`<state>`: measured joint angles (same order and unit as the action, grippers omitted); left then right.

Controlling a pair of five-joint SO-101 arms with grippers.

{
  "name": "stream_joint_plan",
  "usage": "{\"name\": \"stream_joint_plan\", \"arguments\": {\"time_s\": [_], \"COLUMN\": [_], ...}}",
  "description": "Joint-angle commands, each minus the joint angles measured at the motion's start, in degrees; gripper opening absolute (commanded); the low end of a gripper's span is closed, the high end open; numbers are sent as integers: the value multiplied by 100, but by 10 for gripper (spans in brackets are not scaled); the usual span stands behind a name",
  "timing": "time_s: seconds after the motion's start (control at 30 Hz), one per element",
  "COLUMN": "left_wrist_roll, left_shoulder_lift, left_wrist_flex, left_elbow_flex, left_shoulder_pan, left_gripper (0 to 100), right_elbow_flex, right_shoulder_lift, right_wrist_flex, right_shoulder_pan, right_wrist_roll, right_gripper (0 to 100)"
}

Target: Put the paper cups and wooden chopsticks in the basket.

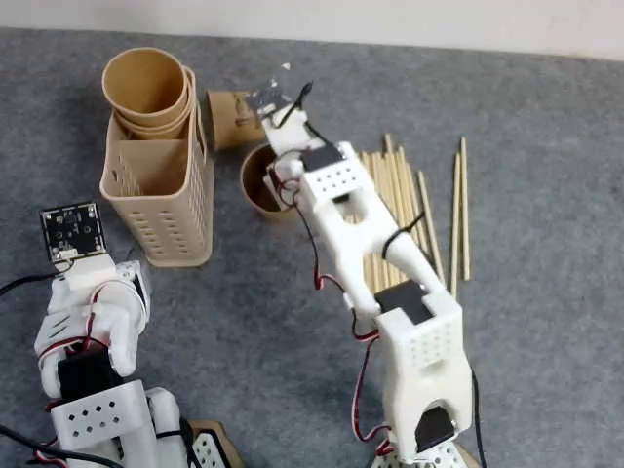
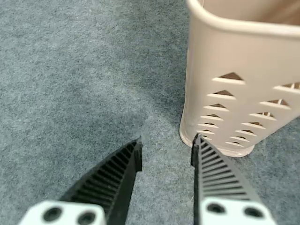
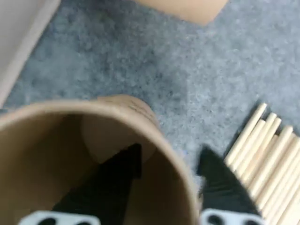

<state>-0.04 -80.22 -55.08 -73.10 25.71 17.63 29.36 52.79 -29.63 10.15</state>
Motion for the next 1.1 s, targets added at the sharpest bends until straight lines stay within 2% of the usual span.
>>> {"name": "stream_joint_plan", "arguments": {"time_s": [0.0, 0.27, 0.43, 0.53, 0.77, 0.9, 1.07], "left_wrist_roll": [18, 18, 18, 18, 18, 9, 9], "left_shoulder_lift": [-66, -66, -66, -66, -66, -75, -75], "left_wrist_flex": [105, 105, 105, 105, 114, 114, 123], "left_elbow_flex": [31, 31, 31, 31, -22, -48, -48], "left_shoulder_pan": [-84, -84, -84, -84, -268, -268, -268], "left_gripper": [200, 200, 200, 200, 200, 200, 200], "right_elbow_flex": [655, 2035, 3046, 3670, 4673, 4224, 4004], "right_shoulder_lift": [-189, -1174, -1815, -2097, -2167, -1903, -1402], "right_wrist_flex": [673, 2756, 3371, 3231, 2264, 1587, 1262], "right_shoulder_pan": [110, 75, -48, -101, -901, -1068, -1077], "right_wrist_roll": [-448, -774, -774, -774, -730, -730, -721], "right_gripper": [22, 5, 5, 5, 5, 5, 5]}}
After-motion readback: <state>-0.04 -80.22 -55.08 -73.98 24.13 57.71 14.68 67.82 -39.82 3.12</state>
